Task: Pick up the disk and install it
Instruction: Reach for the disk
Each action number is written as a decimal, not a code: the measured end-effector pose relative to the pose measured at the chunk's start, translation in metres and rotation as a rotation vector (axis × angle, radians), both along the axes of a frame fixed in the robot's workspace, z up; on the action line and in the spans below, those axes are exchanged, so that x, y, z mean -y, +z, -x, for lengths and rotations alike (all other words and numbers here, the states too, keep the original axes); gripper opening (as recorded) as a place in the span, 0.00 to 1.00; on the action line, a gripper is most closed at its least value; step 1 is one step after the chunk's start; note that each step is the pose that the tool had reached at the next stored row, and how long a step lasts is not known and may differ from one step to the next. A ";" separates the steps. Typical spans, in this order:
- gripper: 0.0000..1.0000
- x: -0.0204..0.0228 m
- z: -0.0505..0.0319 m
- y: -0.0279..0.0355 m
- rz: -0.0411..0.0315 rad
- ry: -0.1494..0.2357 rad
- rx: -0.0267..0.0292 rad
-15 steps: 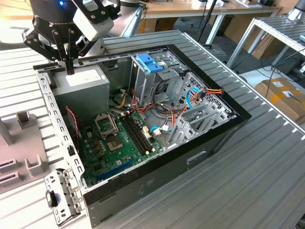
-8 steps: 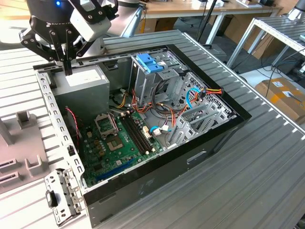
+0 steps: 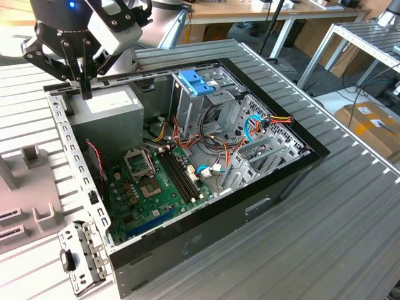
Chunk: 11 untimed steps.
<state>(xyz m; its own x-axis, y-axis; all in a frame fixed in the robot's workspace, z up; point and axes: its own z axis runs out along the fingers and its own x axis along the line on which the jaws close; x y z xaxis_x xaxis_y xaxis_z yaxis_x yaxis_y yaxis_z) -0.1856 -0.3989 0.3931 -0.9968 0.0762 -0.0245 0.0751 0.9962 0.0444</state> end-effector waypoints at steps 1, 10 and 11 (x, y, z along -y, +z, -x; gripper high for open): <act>0.11 0.0000 0.0004 0.0000 0.0000 0.000 0.0000; 0.11 0.0000 0.0056 0.0000 0.0001 0.000 0.0000; 0.11 0.0000 0.0065 0.0000 0.0001 0.000 0.0000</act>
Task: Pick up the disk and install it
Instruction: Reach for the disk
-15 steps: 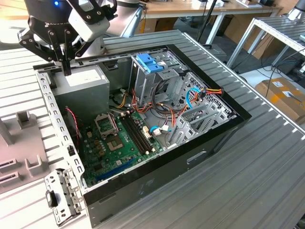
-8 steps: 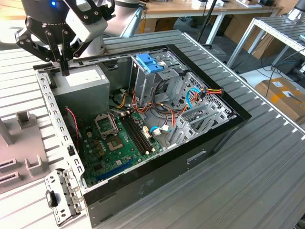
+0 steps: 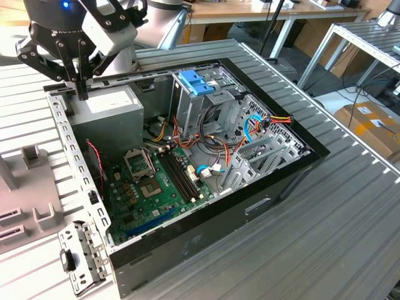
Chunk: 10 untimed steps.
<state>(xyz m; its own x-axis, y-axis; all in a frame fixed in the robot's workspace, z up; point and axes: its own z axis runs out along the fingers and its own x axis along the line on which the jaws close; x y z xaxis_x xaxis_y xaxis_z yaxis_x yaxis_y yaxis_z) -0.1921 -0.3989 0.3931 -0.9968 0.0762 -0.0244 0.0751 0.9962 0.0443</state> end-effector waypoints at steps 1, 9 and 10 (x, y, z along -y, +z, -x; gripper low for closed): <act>0.11 0.0000 0.0009 0.0000 -0.0001 0.000 0.0000; 0.11 0.0000 0.0067 0.0000 -0.0001 0.000 0.0000; 0.11 0.0000 0.0074 -0.0001 -0.0001 0.000 0.0001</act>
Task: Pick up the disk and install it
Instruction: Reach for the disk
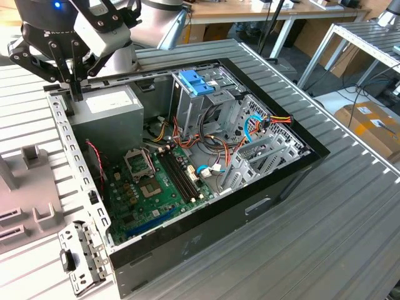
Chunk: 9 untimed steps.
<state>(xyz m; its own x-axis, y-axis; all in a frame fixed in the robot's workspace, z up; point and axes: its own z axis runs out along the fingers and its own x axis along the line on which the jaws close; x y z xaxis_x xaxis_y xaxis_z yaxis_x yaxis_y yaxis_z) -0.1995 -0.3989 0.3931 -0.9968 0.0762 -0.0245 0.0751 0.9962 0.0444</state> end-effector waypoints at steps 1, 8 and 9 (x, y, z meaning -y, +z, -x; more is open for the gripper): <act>0.11 0.0000 0.0004 0.0000 0.0000 0.000 0.0000; 0.11 0.0000 0.0041 0.0000 0.0000 0.000 0.0000; 0.11 0.0000 0.0050 0.0000 0.0001 0.000 -0.0001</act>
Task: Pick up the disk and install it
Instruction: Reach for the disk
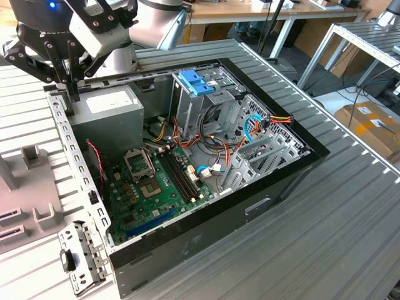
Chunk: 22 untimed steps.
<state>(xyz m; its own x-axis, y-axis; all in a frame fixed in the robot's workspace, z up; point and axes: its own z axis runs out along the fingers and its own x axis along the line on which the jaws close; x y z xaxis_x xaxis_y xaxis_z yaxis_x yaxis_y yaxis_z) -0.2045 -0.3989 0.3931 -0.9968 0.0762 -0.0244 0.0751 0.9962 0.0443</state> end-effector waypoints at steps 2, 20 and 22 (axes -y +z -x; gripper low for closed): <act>0.11 0.0000 0.0011 0.0000 -0.0001 0.000 0.0001; 0.11 0.0000 0.0100 0.0000 -0.0001 0.000 0.0001; 0.11 0.0000 0.0110 0.0000 0.0000 0.000 0.0000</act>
<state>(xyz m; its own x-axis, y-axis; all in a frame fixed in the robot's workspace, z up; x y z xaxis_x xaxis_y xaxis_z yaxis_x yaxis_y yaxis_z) -0.2155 -0.3989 0.3931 -0.9968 0.0762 -0.0245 0.0751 0.9962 0.0443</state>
